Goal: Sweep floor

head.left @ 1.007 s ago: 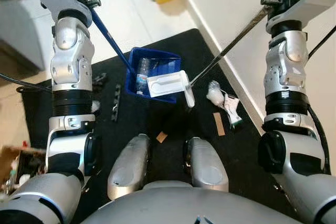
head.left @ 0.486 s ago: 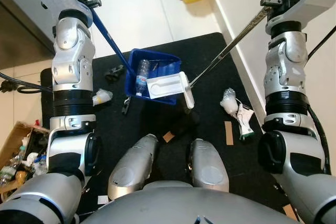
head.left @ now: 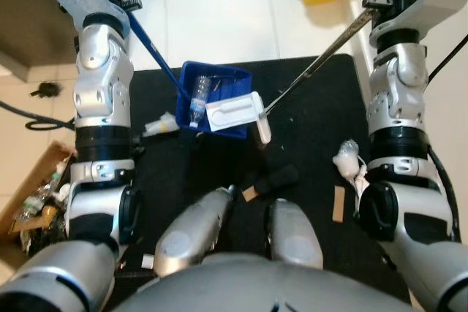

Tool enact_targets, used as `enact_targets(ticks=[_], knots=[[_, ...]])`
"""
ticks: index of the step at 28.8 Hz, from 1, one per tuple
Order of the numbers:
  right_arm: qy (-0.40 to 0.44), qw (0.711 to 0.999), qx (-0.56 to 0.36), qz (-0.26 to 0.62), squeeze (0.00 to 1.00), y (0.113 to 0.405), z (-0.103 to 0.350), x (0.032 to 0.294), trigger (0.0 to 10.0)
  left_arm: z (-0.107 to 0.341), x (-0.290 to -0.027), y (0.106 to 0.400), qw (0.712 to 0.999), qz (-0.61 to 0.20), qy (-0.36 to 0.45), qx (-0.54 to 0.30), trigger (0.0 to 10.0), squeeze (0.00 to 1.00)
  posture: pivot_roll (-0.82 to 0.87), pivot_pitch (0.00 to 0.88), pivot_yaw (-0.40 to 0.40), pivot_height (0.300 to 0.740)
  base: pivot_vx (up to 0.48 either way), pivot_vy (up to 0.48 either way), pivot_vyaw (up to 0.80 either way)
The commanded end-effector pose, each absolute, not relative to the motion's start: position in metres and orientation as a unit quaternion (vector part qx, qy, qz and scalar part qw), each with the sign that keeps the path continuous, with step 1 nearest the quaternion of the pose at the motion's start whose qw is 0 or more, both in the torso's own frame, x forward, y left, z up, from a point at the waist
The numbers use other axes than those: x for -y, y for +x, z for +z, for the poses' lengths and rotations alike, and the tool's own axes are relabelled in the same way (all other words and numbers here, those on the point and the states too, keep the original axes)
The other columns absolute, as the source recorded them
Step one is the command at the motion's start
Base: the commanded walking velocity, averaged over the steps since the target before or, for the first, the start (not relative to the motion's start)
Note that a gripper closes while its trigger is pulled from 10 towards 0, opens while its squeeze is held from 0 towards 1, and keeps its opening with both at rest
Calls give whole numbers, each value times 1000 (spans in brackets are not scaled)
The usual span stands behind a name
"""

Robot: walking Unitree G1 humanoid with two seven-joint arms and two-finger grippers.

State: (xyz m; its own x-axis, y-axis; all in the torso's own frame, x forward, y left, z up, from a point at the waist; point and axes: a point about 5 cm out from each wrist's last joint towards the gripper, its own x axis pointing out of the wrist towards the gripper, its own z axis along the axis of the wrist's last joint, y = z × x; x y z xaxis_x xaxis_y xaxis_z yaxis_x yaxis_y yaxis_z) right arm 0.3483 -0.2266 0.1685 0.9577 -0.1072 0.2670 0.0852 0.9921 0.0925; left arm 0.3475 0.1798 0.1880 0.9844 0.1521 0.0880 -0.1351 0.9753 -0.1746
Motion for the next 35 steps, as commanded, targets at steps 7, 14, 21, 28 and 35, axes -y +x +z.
enact_targets(ticks=[7,14,21,28,35], knots=[[45,987,151,-41,0,350,174,222,10000,193,-182,347,991,78,-88,64,10000,0,104,0,17,740,0,0,789],[46,987,150,-41,0,350,173,221,10000,192,-183,347,991,79,-87,62,10000,0,105,0,19,740,0,0,791],[47,987,148,-40,0,350,172,221,10000,191,-184,347,991,80,-86,59,10000,0,105,0,21,740,0,0,789],[48,987,147,-39,0,350,171,221,10000,191,-186,348,991,89,-84,57,10000,0,105,0,21,740,0,0,790],[48,987,147,-37,0,350,171,220,10000,202,-202,353,988,114,-82,69,10000,0,109,0,19,740,0,0,789]])
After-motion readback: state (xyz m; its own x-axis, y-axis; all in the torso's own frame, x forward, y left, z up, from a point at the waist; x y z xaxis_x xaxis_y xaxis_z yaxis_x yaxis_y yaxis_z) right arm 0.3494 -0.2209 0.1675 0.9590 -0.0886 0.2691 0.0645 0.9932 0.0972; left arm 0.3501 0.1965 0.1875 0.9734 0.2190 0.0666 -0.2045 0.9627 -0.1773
